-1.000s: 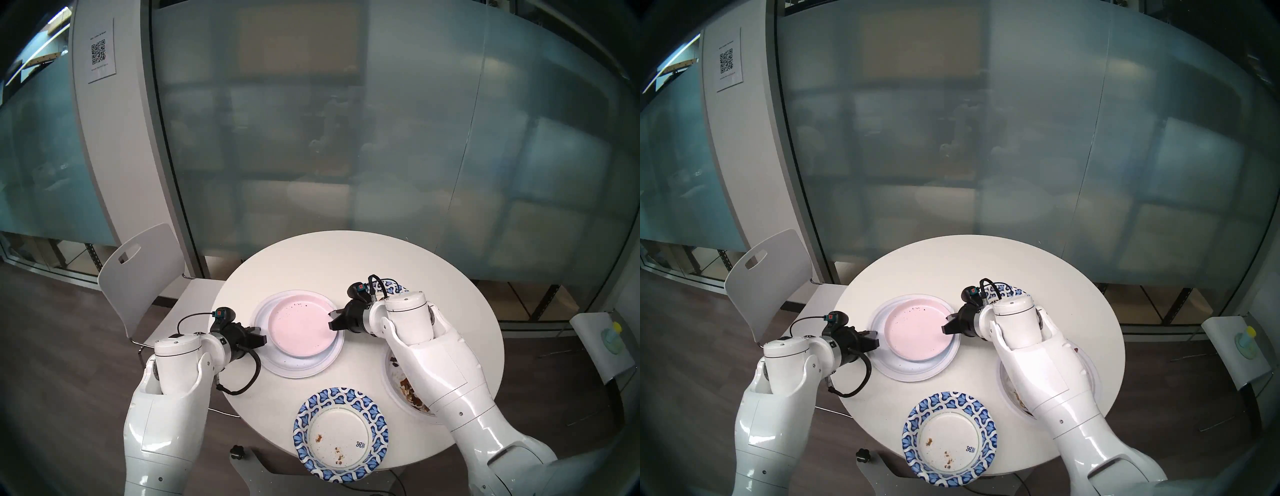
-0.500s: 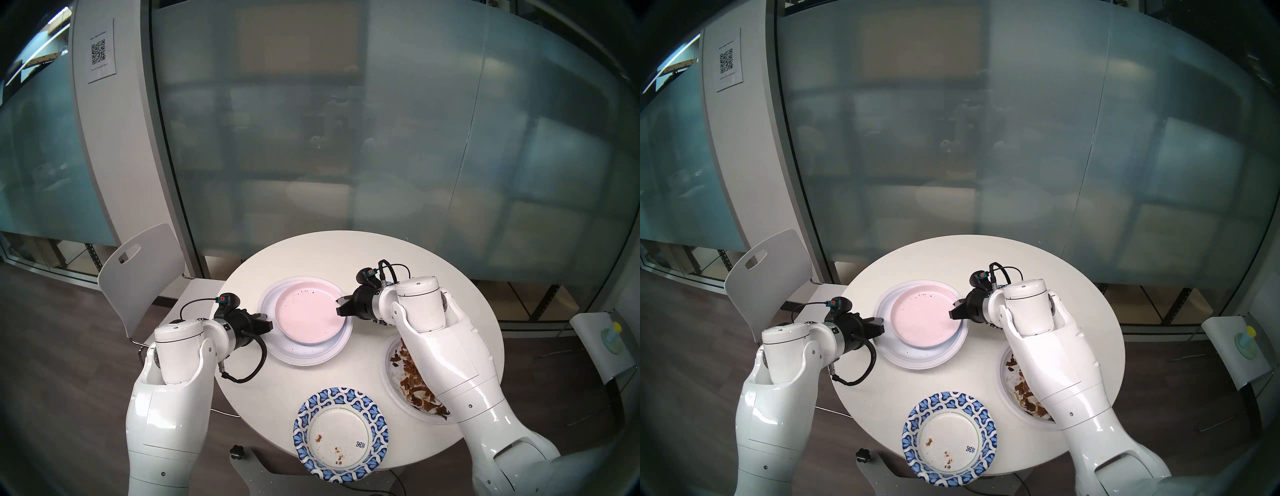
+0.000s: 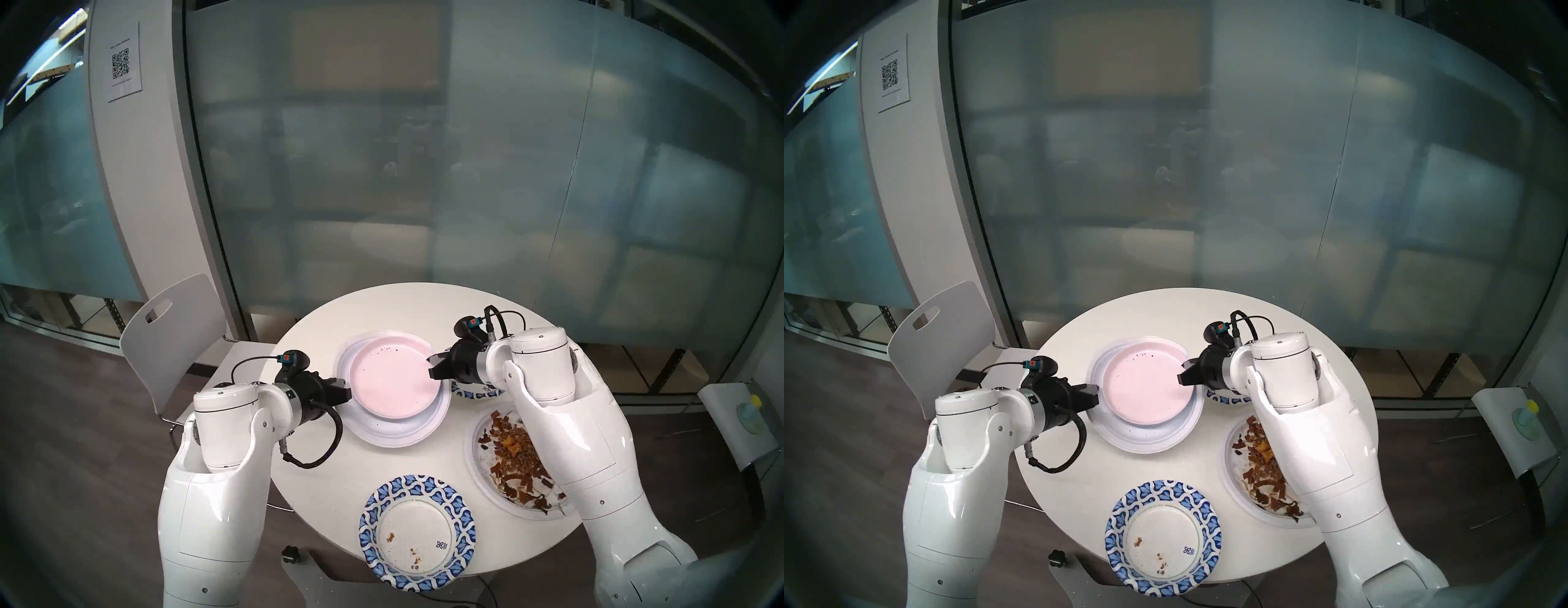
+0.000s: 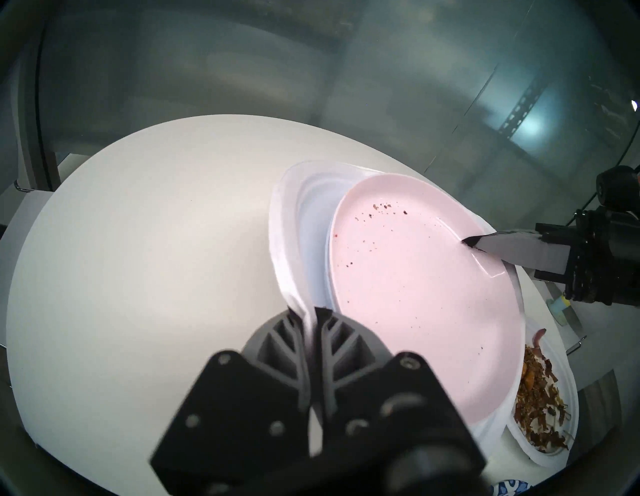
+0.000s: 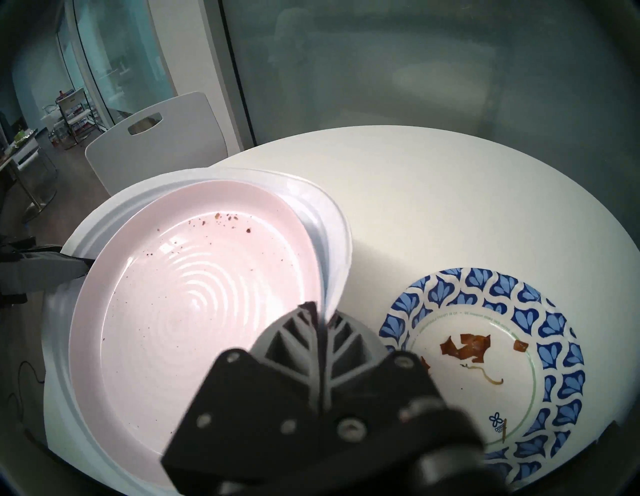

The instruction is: Stack the plates into one stack

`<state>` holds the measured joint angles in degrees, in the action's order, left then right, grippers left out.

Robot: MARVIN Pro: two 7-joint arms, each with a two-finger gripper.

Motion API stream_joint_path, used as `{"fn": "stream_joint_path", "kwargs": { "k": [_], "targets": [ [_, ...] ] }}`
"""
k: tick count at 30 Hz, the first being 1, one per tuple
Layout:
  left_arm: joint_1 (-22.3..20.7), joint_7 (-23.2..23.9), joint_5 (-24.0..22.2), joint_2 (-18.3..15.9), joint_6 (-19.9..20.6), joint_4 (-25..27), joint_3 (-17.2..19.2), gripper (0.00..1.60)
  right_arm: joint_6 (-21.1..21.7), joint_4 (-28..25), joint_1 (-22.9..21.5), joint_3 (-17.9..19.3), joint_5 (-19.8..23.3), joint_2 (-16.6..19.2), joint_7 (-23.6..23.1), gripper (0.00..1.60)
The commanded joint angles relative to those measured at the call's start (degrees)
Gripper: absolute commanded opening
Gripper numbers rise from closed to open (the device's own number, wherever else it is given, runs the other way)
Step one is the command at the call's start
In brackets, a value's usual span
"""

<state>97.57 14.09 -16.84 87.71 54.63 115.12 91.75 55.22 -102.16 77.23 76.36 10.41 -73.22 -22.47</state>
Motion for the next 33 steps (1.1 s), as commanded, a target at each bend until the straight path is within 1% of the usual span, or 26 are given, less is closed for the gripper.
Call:
{"fn": "stream_joint_path", "kwargs": {
  "k": [1,2,3,5,8,10,11,12,14,15,17,19,22,24,25,26,27,28,30,31,32,33],
  "targets": [
    [0.03,1.84,-1.51,2.21,0.37,4.31,-5.1,0.0,-0.23,-5.8,3.15,1.37,1.9,0.3,-1.49,0.0],
    [0.1,1.79,-1.46,2.55,0.37,4.53,-5.66,0.0,-0.23,-7.9,4.53,2.02,1.81,0.72,-1.25,0.0],
    [0.13,1.7,-1.57,2.23,0.37,4.69,-6.23,0.0,-0.23,-7.53,4.7,2.41,1.91,0.74,-1.38,0.0],
    [0.19,1.37,-1.53,2.09,0.37,4.81,-7.26,0.0,-0.23,-8.51,5.92,3.39,2.01,1.0,-1.43,0.0],
    [-0.05,0.25,-0.82,2.64,0.37,3.95,-8.15,0.0,-0.23,-11.59,8.8,4.93,2.14,1.19,-1.19,0.0],
    [-0.55,-0.34,-1.1,1.8,0.37,3.27,-8.43,0.0,-0.23,-10.65,8.77,5.43,2.53,0.72,-1.67,0.0],
    [-0.67,-0.68,-0.7,2.65,0.37,3.04,-8.14,0.0,-0.23,-13.32,10.33,6.11,2.34,0.67,-1.09,0.0],
    [-1.06,-0.92,-1.17,2.13,0.37,2.81,-7.99,0.0,-0.23,-12.13,9.64,6.11,2.54,0.44,-1.44,0.0],
    [-1.48,-1.38,-1.1,2.75,0.37,2.71,-7.57,0.0,-0.23,-14.37,10.94,6.93,2.34,0.27,-0.84,0.0],
    [-1.73,-1.5,-1.36,2.48,0.37,2.65,-7.58,0.0,-0.23,-13.88,10.68,7.03,2.38,0.26,-0.98,0.0],
    [-2.16,-1.67,-1.58,2.78,0.37,3.11,-7.62,0.0,-0.23,-15.86,11.68,7.73,2.09,0.45,-0.48,0.0],
    [-2.64,-1.7,-2.25,2.54,0.37,3.34,-8.08,0.0,-0.23,-16.2,11.56,8.18,2.12,0.85,-0.69,0.0],
    [-3.12,-1.86,-2.56,2.48,0.37,3.77,-9.62,0.0,-0.23,-18.36,13.11,9.82,1.96,1.47,-0.23,0.0],
    [-3.22,-2.16,-2.61,3.21,0.37,4.05,-10.88,0.0,-0.23,-21.13,15.53,11.63,1.87,1.77,0.37,0.0],
    [-3.22,-2.16,-2.61,3.21,0.37,4.05,-10.88,0.0,-0.23,-21.13,15.53,11.63,1.87,1.77,0.37,0.0],
    [-3.39,-2.26,-3.1,2.43,0.37,4.14,-11.74,0.0,-0.23,-21.54,16.12,12.25,1.92,1.95,0.33,0.0],
    [-3.5,-2.24,-3.44,1.82,0.37,4.16,-12.64,0.0,-0.23,-20.36,15.87,12.69,2.11,2.04,0.04,0.0],
    [-3.44,-2.36,-3.37,2.01,0.37,4.19,-13.47,0.0,-0.23,-22.29,17.53,13.7,2.04,2.12,0.39,0.0],
    [-3.39,-2.83,-3.64,1.86,0.37,4.27,-14.92,0.0,-0.23,-23.95,19.33,15.02,2.07,2.24,0.37,0.0],
    [-3.42,-2.88,-3.83,1.45,0.37,4.25,-15.87,0.0,-0.23,-23.6,19.64,15.57,2.22,2.24,0.17,0.0],
    [-3.21,-3.18,-3.82,1.98,0.37,4.37,-16.88,0.0,-0.23,-25.23,21.39,16.67,2.18,2.23,0.35,0.0],
    [-3.2,-3.46,-4.14,1.62,0.37,4.51,-18.1,0.0,-0.23,-26.04,22.53,17.64,2.2,2.2,0.34,0.0]
  ]
}}
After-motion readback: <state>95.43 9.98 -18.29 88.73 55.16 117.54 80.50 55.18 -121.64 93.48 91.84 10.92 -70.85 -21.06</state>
